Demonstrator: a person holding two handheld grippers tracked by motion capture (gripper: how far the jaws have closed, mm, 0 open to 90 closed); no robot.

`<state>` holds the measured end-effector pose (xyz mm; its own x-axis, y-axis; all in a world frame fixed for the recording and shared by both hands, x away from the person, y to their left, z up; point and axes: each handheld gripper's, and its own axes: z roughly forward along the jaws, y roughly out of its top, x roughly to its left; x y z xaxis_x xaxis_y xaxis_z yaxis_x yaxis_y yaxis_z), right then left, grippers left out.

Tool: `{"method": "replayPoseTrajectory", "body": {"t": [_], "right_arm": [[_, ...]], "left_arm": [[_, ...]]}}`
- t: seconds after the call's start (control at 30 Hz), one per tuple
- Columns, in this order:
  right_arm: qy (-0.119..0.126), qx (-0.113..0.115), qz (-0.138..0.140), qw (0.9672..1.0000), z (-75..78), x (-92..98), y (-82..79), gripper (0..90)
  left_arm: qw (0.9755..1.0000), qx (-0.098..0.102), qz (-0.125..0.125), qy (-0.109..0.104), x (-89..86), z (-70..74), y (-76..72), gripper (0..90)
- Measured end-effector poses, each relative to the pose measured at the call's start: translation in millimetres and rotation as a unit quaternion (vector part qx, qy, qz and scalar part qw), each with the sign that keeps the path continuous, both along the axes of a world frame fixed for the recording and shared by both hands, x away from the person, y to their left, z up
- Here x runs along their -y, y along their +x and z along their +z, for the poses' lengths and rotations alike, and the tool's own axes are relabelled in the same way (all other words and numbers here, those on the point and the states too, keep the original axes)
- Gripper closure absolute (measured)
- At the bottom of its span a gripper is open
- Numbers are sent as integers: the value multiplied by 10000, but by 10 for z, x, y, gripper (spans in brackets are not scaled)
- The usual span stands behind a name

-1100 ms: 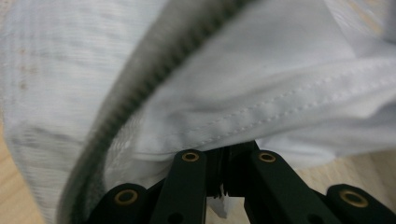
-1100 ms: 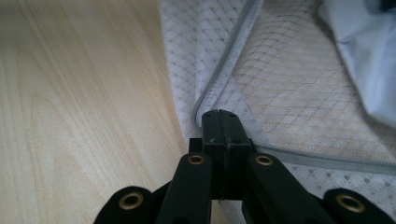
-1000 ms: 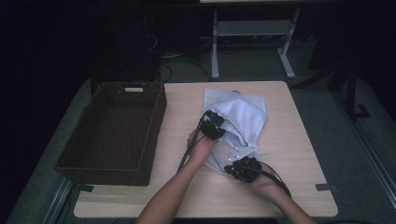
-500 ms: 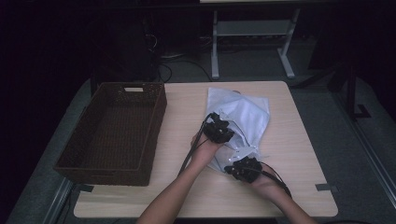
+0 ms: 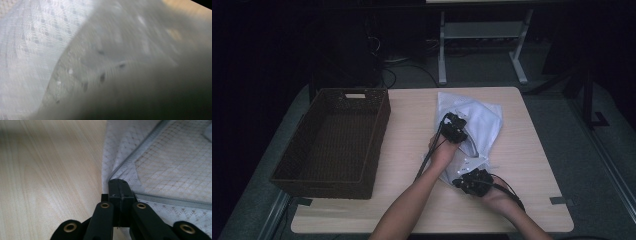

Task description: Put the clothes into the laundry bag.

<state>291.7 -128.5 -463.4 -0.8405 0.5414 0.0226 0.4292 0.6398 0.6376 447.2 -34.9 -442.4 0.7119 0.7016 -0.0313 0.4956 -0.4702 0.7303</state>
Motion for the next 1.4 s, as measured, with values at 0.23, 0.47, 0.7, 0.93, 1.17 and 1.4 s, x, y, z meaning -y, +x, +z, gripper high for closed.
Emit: {"method": "replayPoseTrajectory", "body": {"t": [0.23, 0.47, 0.7, 0.93, 1.17, 1.4], "right_arm": [[17, 1, -9, 10000, -3, 5, -3, 900], [39, -18, 4, 10000, -4, 11, 2, 900], [79, -66, -23, 9999, -6, 16, 12, 900], [102, -85, -29, 9999, -7, 20, 15, 900], [108, -85, -46, 9999, -7, 19, 14, 900], [132, -109, -37, 9998, -10, 27, 23, 900]], "left_arm": [[9997, -7, 262, 23, 61, -22, 200, 859], [9998, -144, 23, -125, -24, 21, 104, 763], [9988, -231, -362, -247, -299, 194, -178, 684], [9984, -18, -504, -238, -674, 431, -453, 662], [9988, 278, -373, -151, -876, 632, -407, 596], [9981, 337, -505, -59, -690, 608, -251, 564]]}}
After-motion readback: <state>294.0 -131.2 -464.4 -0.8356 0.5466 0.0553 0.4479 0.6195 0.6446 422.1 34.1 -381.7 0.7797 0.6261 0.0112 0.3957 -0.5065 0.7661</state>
